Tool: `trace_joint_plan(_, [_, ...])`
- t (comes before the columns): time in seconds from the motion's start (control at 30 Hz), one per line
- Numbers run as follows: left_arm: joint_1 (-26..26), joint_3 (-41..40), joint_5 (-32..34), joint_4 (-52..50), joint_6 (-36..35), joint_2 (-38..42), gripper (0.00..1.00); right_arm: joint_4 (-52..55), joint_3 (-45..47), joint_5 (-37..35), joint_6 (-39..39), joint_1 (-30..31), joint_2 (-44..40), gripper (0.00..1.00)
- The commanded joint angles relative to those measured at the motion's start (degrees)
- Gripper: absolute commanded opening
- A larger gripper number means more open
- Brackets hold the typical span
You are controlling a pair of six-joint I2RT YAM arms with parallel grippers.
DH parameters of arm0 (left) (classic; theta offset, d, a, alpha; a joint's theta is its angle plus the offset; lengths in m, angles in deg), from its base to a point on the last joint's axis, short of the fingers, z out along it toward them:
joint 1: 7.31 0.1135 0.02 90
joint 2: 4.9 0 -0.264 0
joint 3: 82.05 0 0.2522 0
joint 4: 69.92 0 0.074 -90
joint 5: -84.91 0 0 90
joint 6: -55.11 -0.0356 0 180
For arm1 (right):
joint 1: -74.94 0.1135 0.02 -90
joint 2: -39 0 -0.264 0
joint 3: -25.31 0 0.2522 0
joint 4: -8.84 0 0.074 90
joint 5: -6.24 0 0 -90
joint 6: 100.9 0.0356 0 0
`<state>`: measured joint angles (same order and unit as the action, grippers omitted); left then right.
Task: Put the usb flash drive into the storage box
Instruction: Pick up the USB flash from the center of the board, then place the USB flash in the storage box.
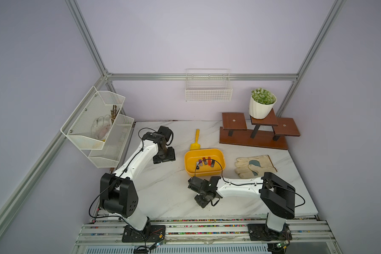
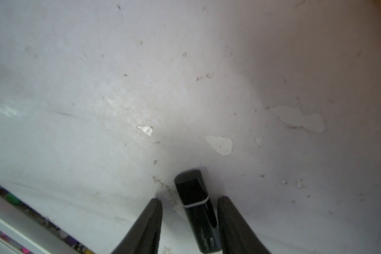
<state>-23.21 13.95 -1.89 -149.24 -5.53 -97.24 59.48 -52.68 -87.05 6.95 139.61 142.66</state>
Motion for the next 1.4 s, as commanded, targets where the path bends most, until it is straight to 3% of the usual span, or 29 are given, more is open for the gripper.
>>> trace_joint_plan(0.0, [0.7, -0.8, -0.1, 0.3, -0.1, 2.2, 0.71, 0.5, -1.2, -0.1, -0.6, 0.2, 1.0, 0.41])
trace_joint_plan(0.3, [0.9, -0.7, 0.0, 0.5, -0.3, 1.9, 0.71, 3.5, -2.3, 0.3, -0.3, 0.2, 2.4, 0.29])
trace_joint_plan(0.57, [1.0, -0.8, -0.2, 0.6, -0.4, 1.9, 0.71, 4.0, -2.5, 1.4, 0.4, 0.2, 2.8, 0.00])
trace_joint_plan(0.8, [1.0, -1.4, -0.2, 0.7, -0.4, 2.0, 0.71, 6.0, -5.2, 0.5, 2.1, 0.1, 1.3, 0.00])
trace_joint_plan(1.0, [1.1, -2.0, -0.2, 1.0, -0.4, 2.0, 0.71, 13.0, -13.8, -2.5, 4.6, -1.0, -2.9, 0.00])
trace_joint_plan(1.2, [1.4, -2.0, -0.5, 1.2, -0.9, 1.8, 0.71, 17.4, -22.9, -6.7, 5.0, -5.7, -4.9, 0.00])
trace_joint_plan(1.37, [1.7, -2.3, -0.6, 1.6, -1.0, 2.1, 0.71, 14.0, -27.6, -7.5, 4.4, -11.4, -2.1, 0.00])
